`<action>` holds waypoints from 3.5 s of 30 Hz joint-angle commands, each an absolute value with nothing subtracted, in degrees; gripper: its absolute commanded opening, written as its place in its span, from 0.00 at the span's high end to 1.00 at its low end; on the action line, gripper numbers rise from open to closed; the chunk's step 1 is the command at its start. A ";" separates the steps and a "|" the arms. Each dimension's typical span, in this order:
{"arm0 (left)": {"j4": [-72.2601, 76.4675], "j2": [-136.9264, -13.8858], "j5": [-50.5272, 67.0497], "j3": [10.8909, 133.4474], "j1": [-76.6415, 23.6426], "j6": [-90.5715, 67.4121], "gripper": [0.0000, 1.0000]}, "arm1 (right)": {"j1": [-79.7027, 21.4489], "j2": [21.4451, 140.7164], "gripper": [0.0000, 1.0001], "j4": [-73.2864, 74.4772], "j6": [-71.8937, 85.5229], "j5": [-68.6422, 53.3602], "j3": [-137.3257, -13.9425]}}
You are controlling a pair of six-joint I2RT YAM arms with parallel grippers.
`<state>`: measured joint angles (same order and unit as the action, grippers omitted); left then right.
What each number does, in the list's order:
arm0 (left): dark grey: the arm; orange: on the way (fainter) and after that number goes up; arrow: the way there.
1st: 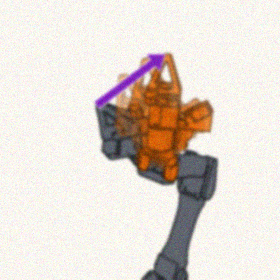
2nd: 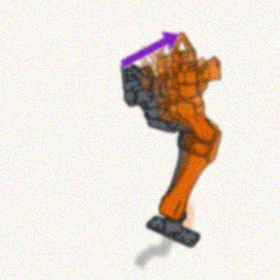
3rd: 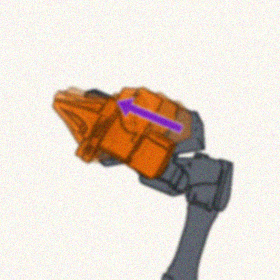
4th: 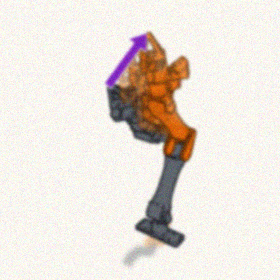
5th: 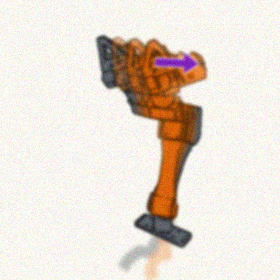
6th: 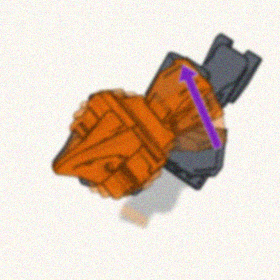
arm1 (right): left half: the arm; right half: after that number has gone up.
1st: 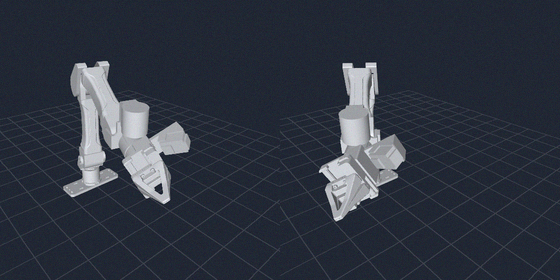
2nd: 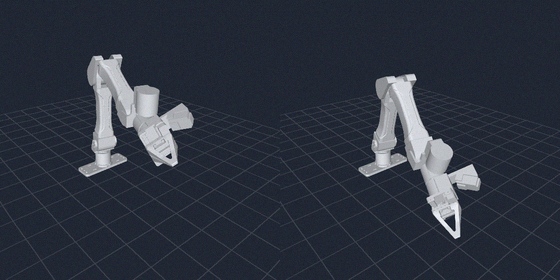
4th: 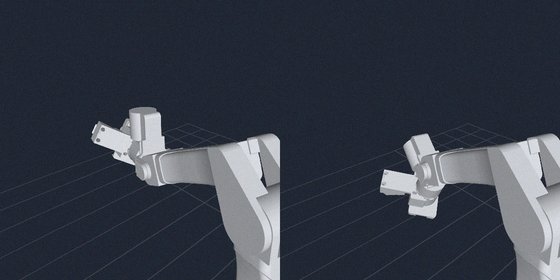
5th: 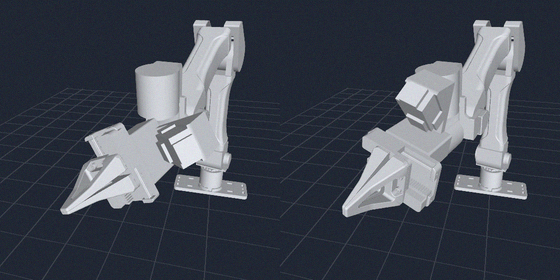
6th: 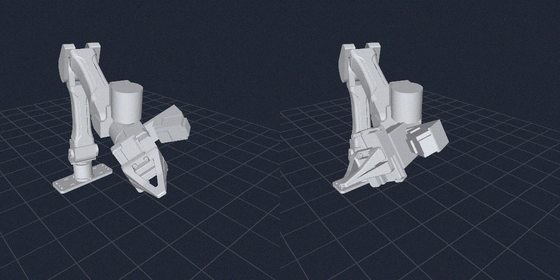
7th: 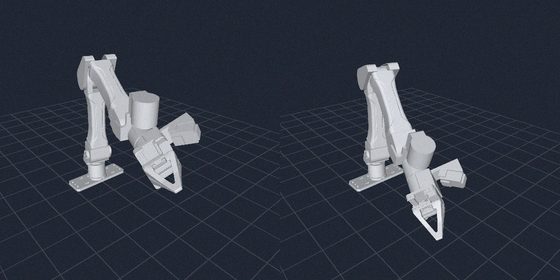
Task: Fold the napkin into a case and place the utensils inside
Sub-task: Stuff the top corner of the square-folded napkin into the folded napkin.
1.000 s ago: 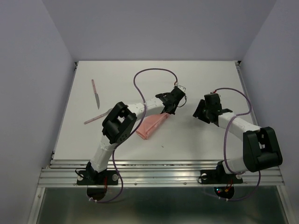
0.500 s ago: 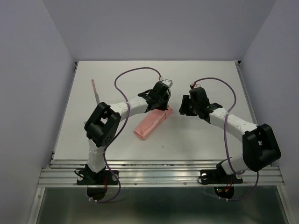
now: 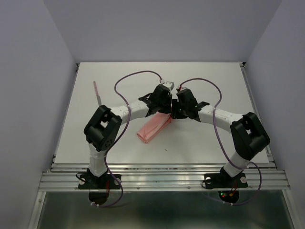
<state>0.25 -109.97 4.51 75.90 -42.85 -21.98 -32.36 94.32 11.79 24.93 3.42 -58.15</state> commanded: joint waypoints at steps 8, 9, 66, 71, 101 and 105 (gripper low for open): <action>2.29 -106.08 5.10 75.59 -42.36 -22.15 1.00 | -33.66 100.02 0.63 8.26 24.34 3.43 -62.67; 2.29 -106.00 5.18 75.50 -42.28 -22.15 1.00 | -33.66 100.19 0.64 7.83 24.43 3.60 -62.58; -1.14 -109.95 14.76 73.04 -38.85 -16.79 1.00 | -35.24 101.60 0.99 3.08 30.67 10.11 -63.11; -1.93 -112.06 14.68 74.53 -38.85 -17.31 1.00 | -35.24 100.46 0.99 2.55 31.03 10.11 -62.23; 0.95 -116.80 14.50 80.24 -39.29 -25.13 1.00 | -35.24 100.46 0.99 2.11 30.59 5.27 -62.40; 1.84 -117.25 15.20 80.07 -39.73 -26.10 1.00 | -35.24 100.55 0.99 2.11 30.67 5.36 -62.23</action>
